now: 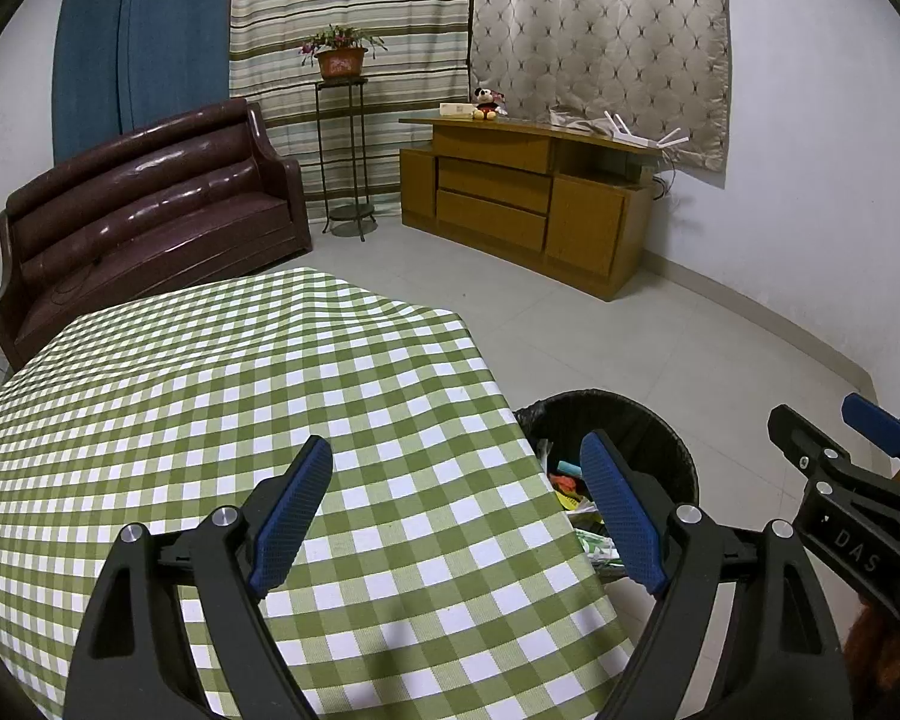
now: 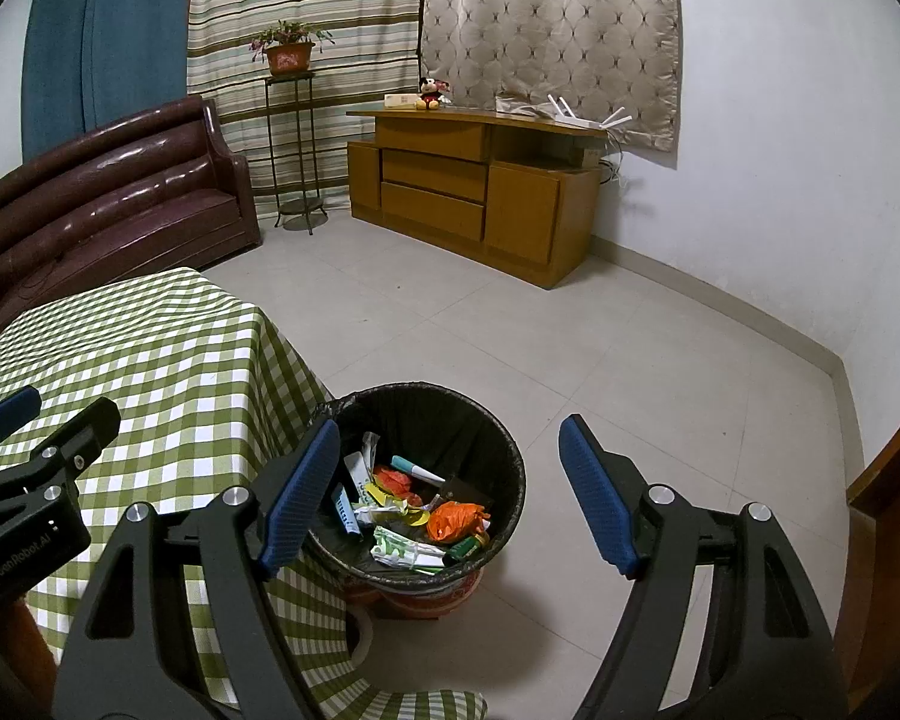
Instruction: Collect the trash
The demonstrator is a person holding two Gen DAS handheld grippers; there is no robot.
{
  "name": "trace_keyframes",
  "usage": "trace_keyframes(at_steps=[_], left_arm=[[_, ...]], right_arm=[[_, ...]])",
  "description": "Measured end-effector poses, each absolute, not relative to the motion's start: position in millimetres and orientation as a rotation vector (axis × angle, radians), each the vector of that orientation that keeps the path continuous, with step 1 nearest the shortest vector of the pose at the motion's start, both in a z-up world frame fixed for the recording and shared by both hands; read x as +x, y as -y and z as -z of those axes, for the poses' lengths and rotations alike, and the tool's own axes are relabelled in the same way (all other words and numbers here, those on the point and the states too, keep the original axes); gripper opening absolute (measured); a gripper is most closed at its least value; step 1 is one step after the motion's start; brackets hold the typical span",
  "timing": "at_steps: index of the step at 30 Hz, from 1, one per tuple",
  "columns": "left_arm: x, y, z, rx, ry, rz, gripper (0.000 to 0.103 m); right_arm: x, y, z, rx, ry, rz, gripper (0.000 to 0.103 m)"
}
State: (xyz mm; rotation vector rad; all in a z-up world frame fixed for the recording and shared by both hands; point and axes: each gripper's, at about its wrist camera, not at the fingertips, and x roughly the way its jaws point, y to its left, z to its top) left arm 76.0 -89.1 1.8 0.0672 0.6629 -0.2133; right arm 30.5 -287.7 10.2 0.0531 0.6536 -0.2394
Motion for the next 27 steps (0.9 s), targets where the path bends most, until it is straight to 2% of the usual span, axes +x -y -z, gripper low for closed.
trace_keyframes(at_steps=[27], left_arm=[[77.1, 94.1, -4.7, 0.066, -0.661, 0.213, 0.082]], right_arm=[[30.5, 287.3, -9.9, 0.053, -0.653, 0.239, 0.074]])
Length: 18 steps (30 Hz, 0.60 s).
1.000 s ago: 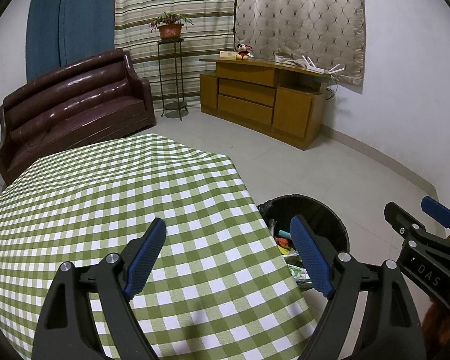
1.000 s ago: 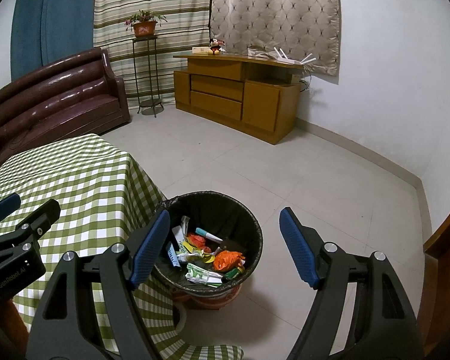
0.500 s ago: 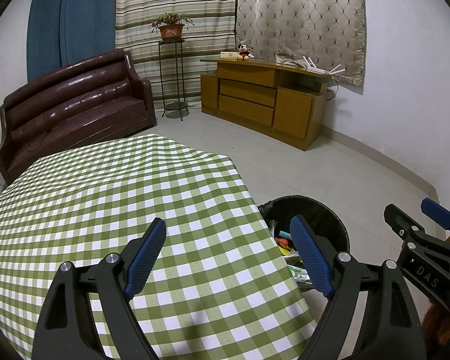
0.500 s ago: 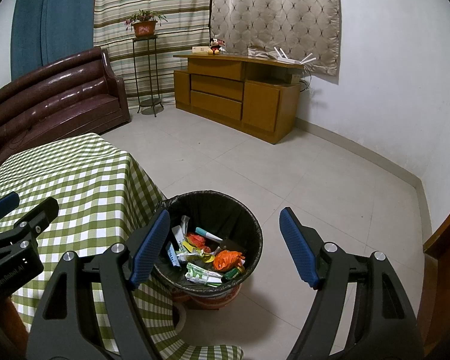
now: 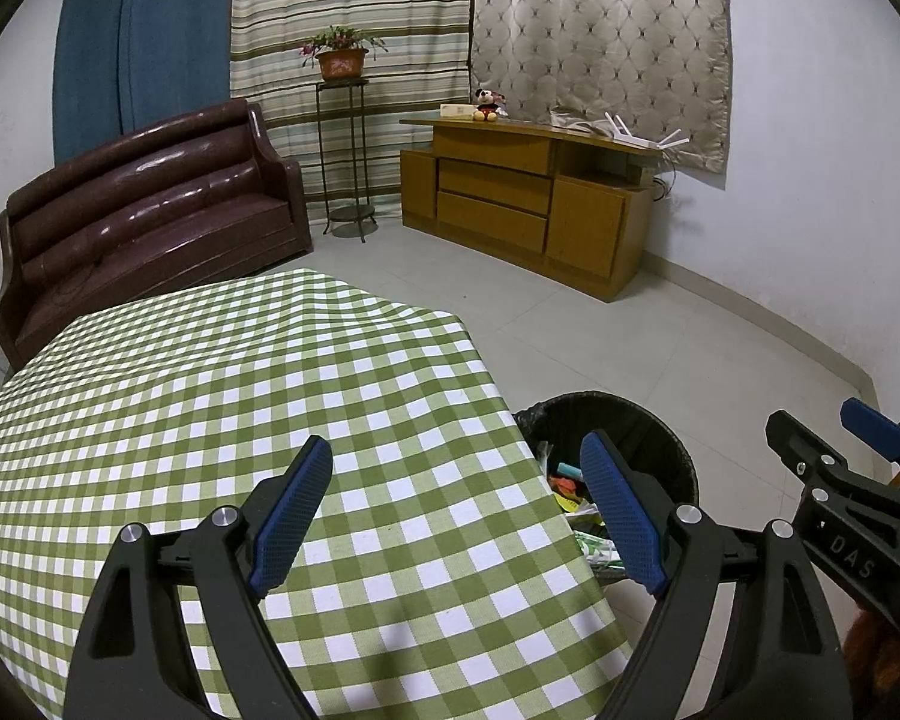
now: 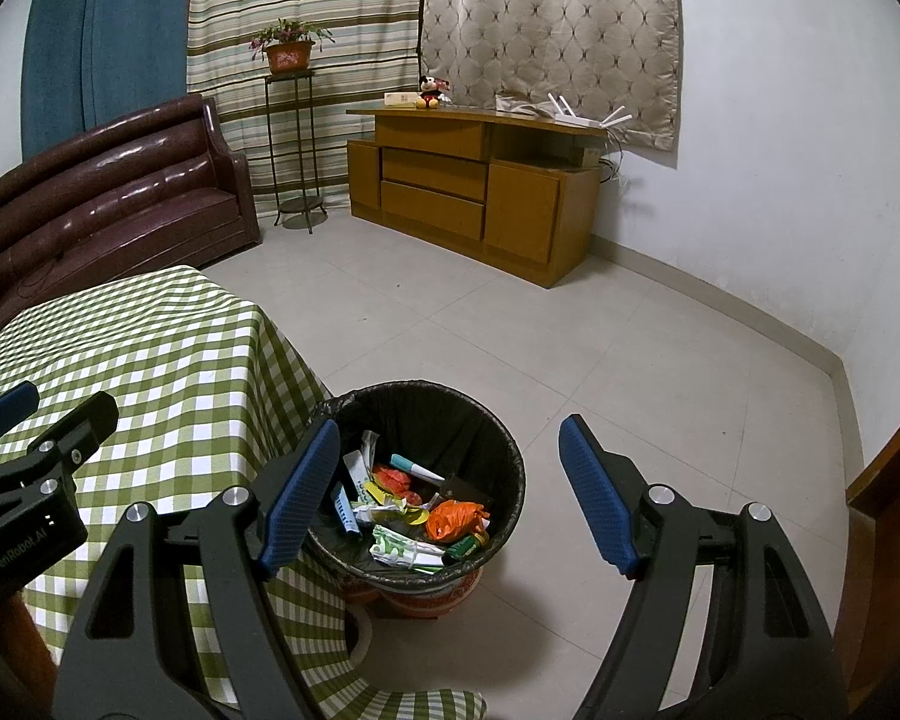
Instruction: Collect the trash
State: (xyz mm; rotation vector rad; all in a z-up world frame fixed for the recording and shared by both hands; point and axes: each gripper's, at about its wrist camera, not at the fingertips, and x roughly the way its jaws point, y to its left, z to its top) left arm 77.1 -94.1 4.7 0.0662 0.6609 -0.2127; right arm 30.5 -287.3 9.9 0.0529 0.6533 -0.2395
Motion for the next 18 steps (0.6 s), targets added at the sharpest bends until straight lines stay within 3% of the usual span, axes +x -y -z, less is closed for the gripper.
trace_keyframes(at_steps=[18], left_arm=[[76.5, 102.4, -5.6, 0.075, -0.639, 0.211, 0.082]], right_arm=[[30.8, 287.7, -10.3, 0.052, -0.654, 0.239, 0.074]])
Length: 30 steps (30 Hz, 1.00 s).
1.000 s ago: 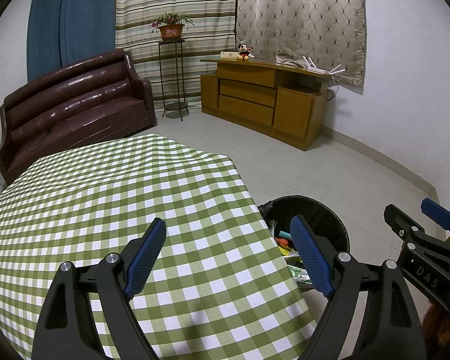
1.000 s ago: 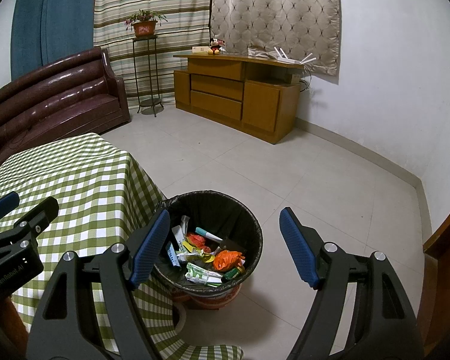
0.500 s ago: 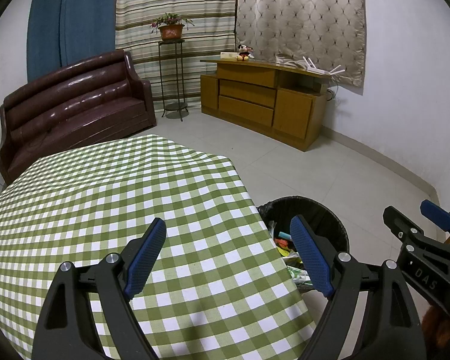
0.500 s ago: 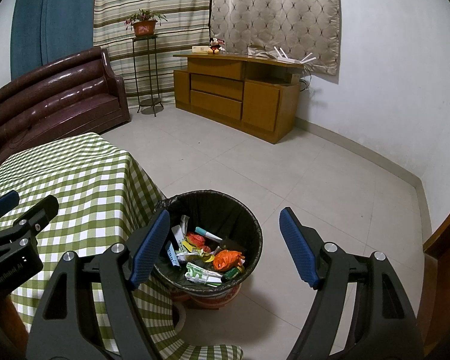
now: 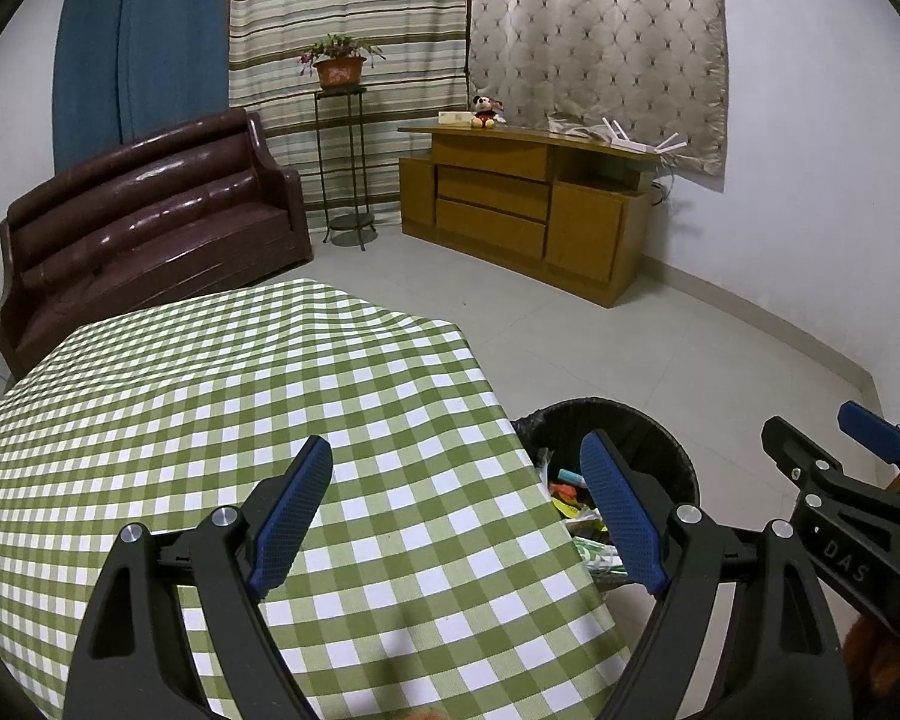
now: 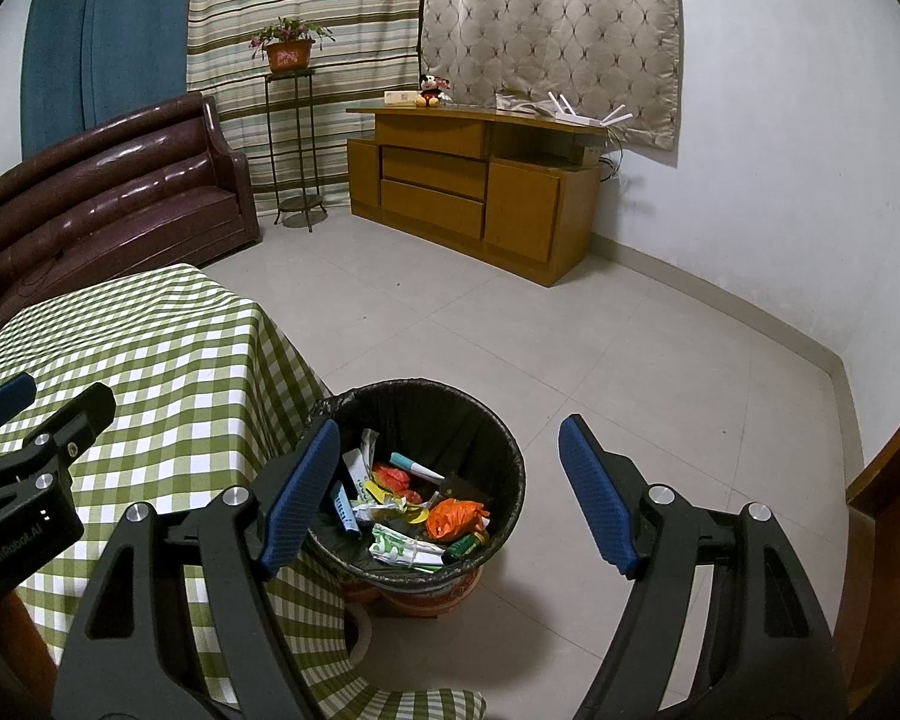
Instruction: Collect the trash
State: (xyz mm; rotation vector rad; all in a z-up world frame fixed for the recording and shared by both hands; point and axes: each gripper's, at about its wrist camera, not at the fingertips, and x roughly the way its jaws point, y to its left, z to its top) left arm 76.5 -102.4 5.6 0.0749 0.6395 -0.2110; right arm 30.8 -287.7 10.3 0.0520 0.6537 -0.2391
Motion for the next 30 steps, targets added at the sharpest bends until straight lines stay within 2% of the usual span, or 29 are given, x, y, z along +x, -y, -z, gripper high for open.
trace_keyframes(at_steps=[30], left_arm=[[75, 114, -3, 0.083, -0.632, 0.226, 0.084]], right_arm=[[31, 287, -10, 0.052, -0.658, 0.239, 0.074]])
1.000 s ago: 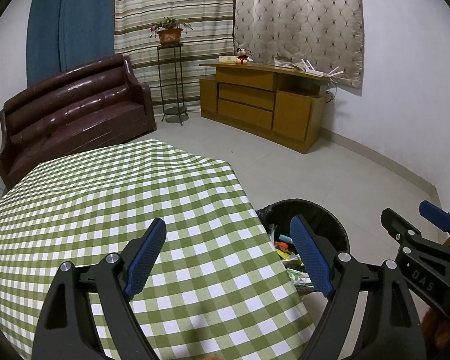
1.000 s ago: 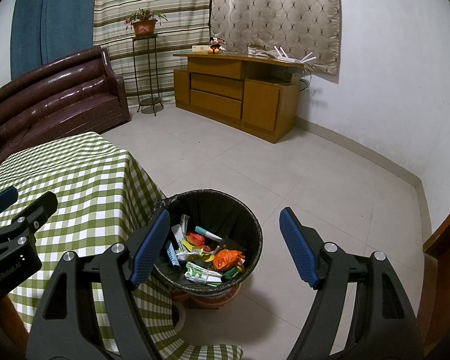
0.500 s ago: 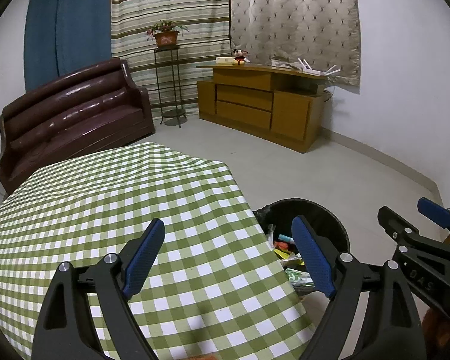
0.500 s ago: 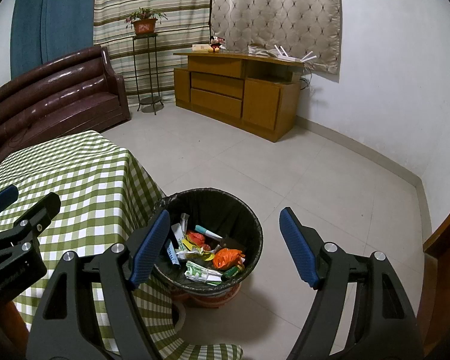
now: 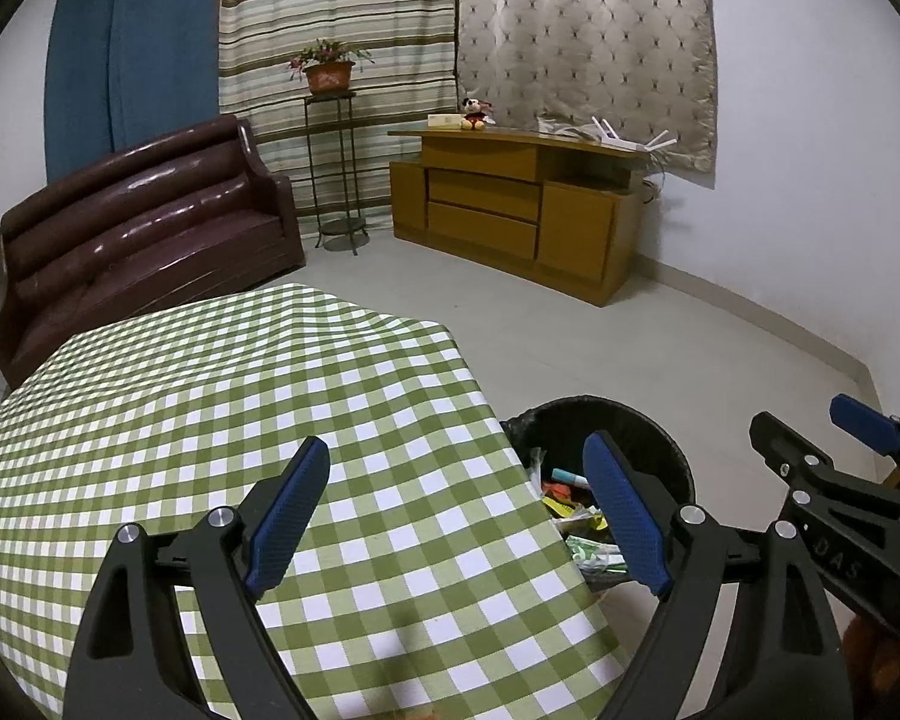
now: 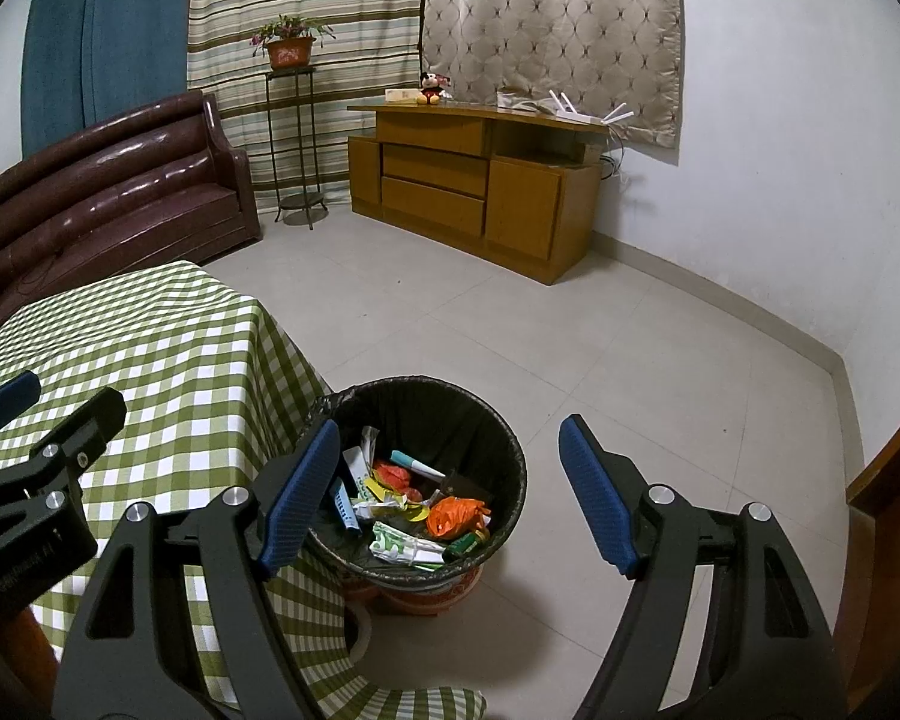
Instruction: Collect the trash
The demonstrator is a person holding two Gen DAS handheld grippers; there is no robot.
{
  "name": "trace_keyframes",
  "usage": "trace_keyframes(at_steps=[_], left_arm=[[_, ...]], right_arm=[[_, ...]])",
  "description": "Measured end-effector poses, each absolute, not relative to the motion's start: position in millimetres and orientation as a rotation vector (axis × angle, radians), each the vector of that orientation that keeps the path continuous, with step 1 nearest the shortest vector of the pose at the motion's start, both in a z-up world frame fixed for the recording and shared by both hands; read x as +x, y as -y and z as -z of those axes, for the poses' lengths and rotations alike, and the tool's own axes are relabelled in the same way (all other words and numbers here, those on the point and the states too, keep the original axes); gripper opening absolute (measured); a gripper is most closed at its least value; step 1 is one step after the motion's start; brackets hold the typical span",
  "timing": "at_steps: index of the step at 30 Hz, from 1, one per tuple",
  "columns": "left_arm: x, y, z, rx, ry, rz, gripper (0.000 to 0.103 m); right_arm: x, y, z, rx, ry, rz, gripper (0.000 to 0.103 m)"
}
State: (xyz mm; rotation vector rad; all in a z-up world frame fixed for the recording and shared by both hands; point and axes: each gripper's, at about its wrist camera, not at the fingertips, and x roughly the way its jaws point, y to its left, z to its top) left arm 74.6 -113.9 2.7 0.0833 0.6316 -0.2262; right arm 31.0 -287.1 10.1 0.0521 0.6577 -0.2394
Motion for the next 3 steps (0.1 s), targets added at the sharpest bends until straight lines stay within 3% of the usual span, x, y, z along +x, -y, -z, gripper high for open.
trace_keyframes(at_steps=[3], left_arm=[[75.5, 112.7, -2.1, 0.073, -0.640, 0.226, 0.084]], right_arm=[[31.0, 287.2, -10.3, 0.052, -0.657, 0.239, 0.074]])
